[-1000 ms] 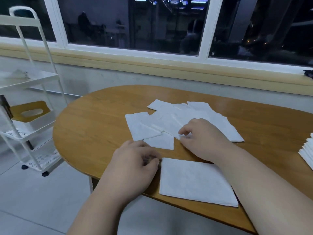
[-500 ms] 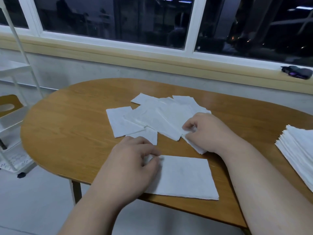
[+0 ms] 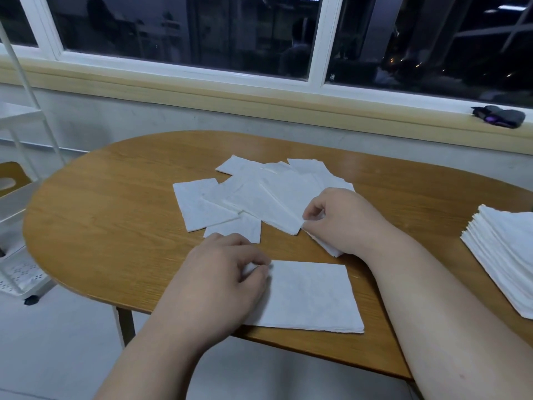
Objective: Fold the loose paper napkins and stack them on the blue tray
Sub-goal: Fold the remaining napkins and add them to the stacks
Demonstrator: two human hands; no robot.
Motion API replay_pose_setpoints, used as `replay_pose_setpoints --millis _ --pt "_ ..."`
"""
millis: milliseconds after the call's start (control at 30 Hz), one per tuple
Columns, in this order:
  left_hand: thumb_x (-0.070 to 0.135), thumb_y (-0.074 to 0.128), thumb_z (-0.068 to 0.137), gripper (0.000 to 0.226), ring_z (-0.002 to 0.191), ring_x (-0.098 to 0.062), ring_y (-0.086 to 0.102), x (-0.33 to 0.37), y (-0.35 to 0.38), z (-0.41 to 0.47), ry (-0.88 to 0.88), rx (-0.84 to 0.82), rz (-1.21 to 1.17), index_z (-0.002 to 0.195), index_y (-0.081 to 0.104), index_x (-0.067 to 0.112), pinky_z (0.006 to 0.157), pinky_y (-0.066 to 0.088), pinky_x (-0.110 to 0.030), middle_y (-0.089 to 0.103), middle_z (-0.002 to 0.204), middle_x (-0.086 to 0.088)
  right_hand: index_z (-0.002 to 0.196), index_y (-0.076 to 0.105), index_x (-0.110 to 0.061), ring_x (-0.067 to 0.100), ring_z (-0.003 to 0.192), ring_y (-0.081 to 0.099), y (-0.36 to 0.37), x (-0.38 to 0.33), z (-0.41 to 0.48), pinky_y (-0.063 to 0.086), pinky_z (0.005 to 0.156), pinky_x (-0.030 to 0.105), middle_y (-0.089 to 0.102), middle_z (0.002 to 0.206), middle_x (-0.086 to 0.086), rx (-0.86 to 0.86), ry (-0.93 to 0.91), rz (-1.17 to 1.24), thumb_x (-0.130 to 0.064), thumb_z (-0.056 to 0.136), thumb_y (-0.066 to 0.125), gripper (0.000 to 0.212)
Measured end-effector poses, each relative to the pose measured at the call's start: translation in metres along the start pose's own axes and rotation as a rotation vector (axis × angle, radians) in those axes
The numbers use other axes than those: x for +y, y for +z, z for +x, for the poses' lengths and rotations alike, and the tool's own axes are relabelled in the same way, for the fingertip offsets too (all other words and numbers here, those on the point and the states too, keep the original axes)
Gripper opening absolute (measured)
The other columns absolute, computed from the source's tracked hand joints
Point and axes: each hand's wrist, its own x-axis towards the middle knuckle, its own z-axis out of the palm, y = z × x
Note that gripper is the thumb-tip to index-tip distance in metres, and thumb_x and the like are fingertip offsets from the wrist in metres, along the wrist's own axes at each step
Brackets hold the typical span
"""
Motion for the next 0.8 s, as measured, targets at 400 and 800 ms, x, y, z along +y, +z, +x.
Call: replay_pose_setpoints --millis 400,800 --pt "0.039 0.053 0.090 0.019 0.103 0.003 0.047 -0.0002 0.0006 0.0006 -0.015 -0.003 -0.011 0.089 0.072 0.040 0.087 0.043 -0.023 0.062 0.095 0.028 0.080 0.068 -0.029 0.003 0.085 0.056 -0.0005 0.0000 -0.0004 0.046 0.066 0.019 0.061 0.092 -0.015 0.008 0.030 0.021 -0.025 0.088 0.059 0.012" --pt "0.040 0.055 0.091 0.017 0.104 0.003 0.046 0.0014 -0.0004 0.0012 -0.029 -0.009 -0.008 0.090 0.072 0.040 0.089 0.042 -0.024 0.062 0.097 0.027 0.080 0.070 -0.030 0.000 0.080 0.055 -0.0011 -0.0024 -0.0001 0.043 0.061 0.016 0.063 0.089 -0.016 0.021 0.059 -0.006 -0.025 0.092 0.056 0.019"
